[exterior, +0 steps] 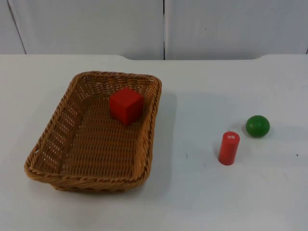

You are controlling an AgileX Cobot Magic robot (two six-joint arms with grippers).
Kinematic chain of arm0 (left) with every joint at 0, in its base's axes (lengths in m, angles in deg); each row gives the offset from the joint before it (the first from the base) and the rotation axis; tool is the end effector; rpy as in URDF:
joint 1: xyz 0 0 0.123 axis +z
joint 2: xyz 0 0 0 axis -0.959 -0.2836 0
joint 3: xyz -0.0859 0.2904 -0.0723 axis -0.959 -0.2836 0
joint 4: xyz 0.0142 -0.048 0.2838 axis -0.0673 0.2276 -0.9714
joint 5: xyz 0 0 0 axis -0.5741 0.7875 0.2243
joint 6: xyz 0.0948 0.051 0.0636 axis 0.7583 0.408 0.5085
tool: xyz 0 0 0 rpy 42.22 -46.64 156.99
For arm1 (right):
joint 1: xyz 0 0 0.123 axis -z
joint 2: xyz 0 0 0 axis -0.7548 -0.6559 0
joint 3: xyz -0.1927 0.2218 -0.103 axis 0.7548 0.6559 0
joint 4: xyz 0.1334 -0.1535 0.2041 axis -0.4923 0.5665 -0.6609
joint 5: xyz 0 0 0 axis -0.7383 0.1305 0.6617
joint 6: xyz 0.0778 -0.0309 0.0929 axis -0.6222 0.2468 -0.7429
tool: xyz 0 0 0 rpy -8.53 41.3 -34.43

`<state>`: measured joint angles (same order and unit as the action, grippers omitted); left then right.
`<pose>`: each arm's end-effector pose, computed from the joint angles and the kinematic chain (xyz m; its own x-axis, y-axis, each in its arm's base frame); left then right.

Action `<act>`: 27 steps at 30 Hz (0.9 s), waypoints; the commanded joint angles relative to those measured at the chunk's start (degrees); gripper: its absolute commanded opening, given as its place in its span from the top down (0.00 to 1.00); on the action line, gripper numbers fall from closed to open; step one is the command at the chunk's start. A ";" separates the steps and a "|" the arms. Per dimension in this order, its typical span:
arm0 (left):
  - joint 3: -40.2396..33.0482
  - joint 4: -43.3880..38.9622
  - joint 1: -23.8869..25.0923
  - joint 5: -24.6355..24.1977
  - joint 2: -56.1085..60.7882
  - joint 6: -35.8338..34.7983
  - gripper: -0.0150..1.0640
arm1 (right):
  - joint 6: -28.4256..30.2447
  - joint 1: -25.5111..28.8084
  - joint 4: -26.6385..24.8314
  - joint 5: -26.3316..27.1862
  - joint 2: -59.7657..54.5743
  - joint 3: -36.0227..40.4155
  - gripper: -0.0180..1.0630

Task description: Pick up the basket with the left hand and place the object to the left of the red cylinder into the basket with the right hand.

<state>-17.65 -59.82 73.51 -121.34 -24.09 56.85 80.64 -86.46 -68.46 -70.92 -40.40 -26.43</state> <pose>0.0337 -0.0205 0.3104 -0.3842 0.0598 -0.9213 0.1741 0.9847 -0.0087 0.0495 0.0519 0.3354 -0.2532 -0.2963 -0.9209 -0.6936 0.7192 -0.0407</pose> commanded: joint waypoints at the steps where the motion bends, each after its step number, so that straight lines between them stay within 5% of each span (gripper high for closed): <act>1: -0.95 -1.22 0.10 -0.09 1.71 -0.98 0.01 | -1.92 0.31 1.78 -1.72 1.63 0.10 0.37; 9: -3.19 -6.80 0.10 -0.18 3.54 -6.71 0.01 | -2.97 0.31 2.46 -4.64 5.89 0.10 0.37; 27: -3.70 -10.45 0.10 -2.30 3.54 -7.45 0.01 | -3.30 0.31 2.56 -7.81 7.39 0.23 0.37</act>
<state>-20.98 -69.86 73.51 -123.90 -20.82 49.96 77.39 -86.46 -66.31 -78.50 -33.48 -26.31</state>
